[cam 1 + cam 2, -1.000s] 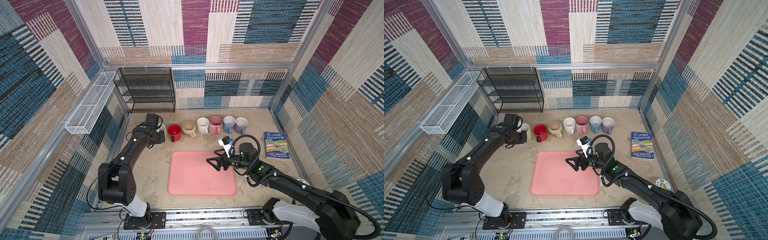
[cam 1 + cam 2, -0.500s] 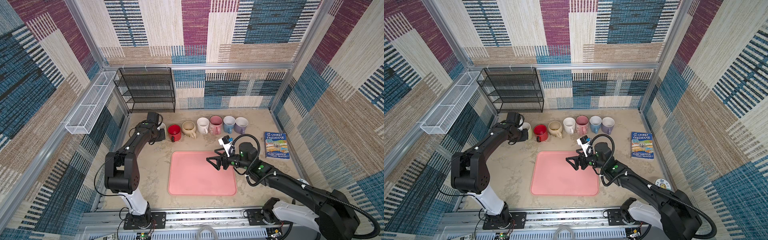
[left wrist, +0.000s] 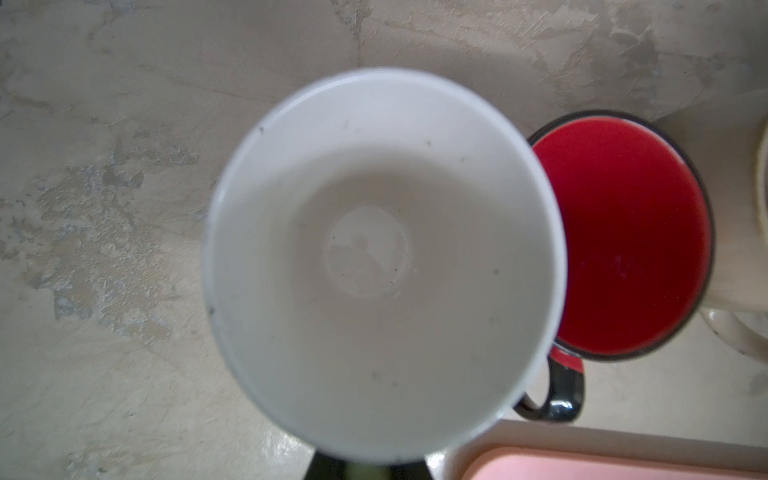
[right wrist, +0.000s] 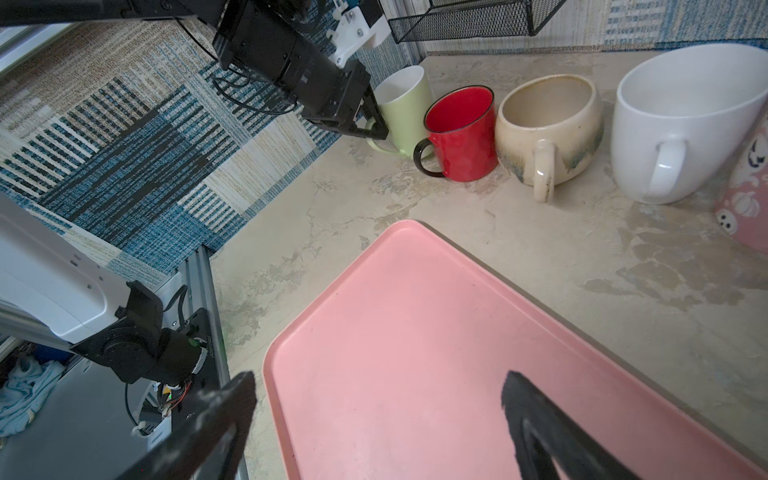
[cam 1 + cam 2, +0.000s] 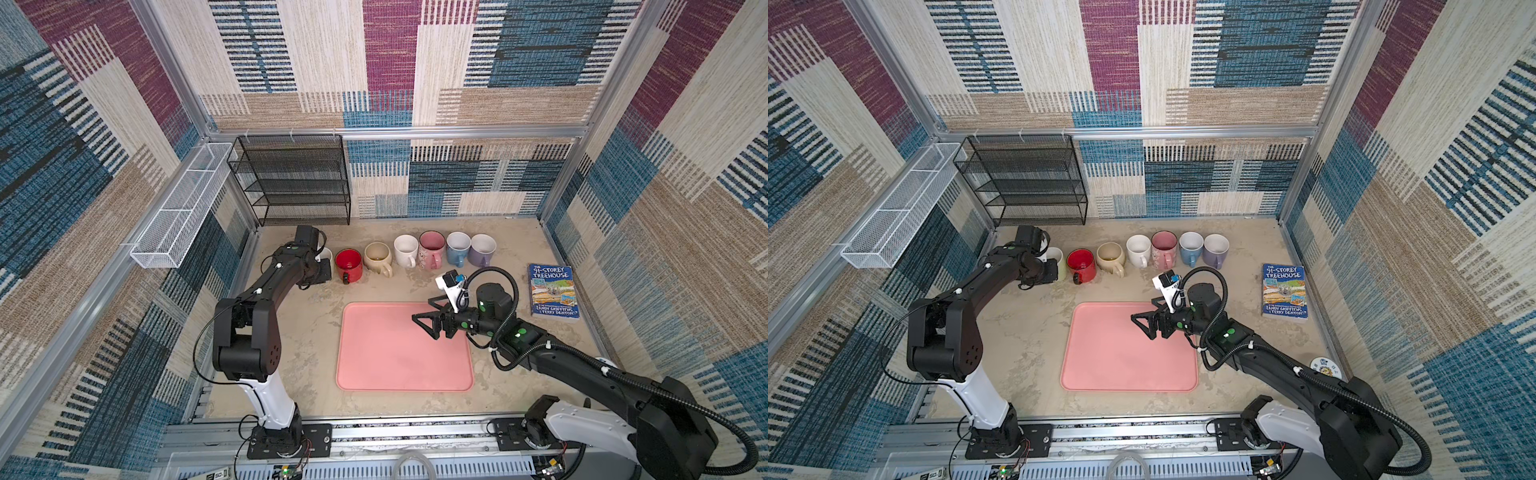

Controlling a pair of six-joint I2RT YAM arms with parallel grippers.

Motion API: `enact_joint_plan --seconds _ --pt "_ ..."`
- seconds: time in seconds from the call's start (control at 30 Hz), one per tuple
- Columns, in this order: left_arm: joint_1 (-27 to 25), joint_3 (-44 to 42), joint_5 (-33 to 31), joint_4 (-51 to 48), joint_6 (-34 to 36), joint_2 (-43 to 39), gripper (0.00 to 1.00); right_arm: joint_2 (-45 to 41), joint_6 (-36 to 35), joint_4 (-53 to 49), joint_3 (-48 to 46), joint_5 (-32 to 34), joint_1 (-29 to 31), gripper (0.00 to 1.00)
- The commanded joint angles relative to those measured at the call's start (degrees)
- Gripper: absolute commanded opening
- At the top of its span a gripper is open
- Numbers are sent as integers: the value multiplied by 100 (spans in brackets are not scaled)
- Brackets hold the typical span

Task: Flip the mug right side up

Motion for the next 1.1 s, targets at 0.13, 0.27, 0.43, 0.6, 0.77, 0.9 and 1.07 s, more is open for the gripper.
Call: enact_joint_plan --seconds 0.13,0.27,0.43,0.6,0.77,0.9,1.07 --pt "13 -2 -61 379 175 84 0 7 -65 51 35 19 9 95" --pt "12 -10 -46 415 182 127 0 -11 -64 45 26 25 9 95" --pt "22 16 -78 426 193 239 0 -73 -77 21 1 37 9 95" --pt "22 25 -78 440 193 308 0 -94 -75 -1 -2 47 9 95" --pt "22 12 -63 435 184 312 6 -102 -83 -5 4 58 9 95" --pt "22 3 -48 431 197 288 23 -120 -86 -30 26 55 9 95" --pt "22 -19 -11 429 193 220 29 -174 -84 -55 8 94 9 95"
